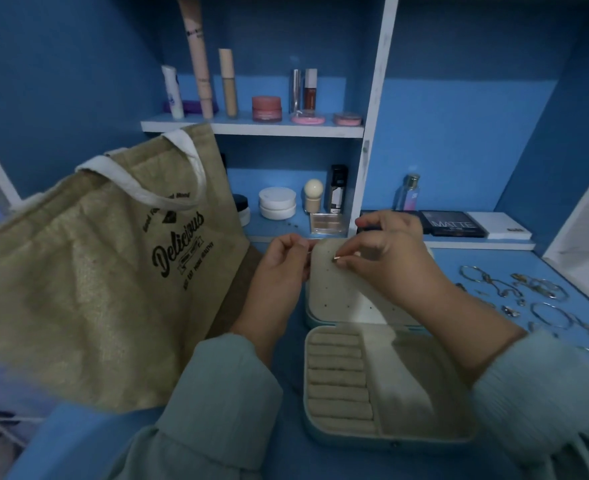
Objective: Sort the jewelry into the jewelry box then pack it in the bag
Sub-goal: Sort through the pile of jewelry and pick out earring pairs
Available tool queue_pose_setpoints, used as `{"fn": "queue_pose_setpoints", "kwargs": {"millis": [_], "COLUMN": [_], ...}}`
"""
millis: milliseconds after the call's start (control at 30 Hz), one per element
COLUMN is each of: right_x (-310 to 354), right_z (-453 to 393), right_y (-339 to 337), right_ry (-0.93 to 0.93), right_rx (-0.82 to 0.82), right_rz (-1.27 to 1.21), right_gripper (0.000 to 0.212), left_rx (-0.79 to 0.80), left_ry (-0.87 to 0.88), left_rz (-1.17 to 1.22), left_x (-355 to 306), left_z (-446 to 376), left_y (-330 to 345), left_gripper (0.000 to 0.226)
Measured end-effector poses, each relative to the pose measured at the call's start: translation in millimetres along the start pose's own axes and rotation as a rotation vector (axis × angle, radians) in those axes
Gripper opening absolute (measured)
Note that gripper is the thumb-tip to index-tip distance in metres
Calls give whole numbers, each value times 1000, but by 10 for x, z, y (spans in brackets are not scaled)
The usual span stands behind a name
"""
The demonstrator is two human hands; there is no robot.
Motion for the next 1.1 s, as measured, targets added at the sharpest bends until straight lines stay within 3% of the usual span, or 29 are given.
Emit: {"fn": "queue_pose_setpoints", "kwargs": {"millis": [133,600,733,1100], "right_x": [49,27,40,30], "right_z": [46,88,113,70], "right_y": [-14,29,57,34], "right_ry": [-13,205,205,257], "right_rx": [-75,44,111,104], "right_rz": [15,34,80,-9], "right_gripper": [9,7,6,14], "left_rx": [19,52,41,52], "left_ry": [-19,-63,-76,-121], "left_rz": [46,138,140,134], "left_x": [-15,1,12,35], "left_z": [2,-5,-13,-12], "left_y": [14,28,17,22], "left_gripper": [12,12,12,18]}}
Point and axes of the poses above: each hand's wrist, its own z-axis away from the middle knuckle, its own y-axis out of the palm, x = y × z, the point moved 7 cm from there along -z, towards the middle knuckle, and after that the axes turned 1 degree about -y, right-handed, at the moved point
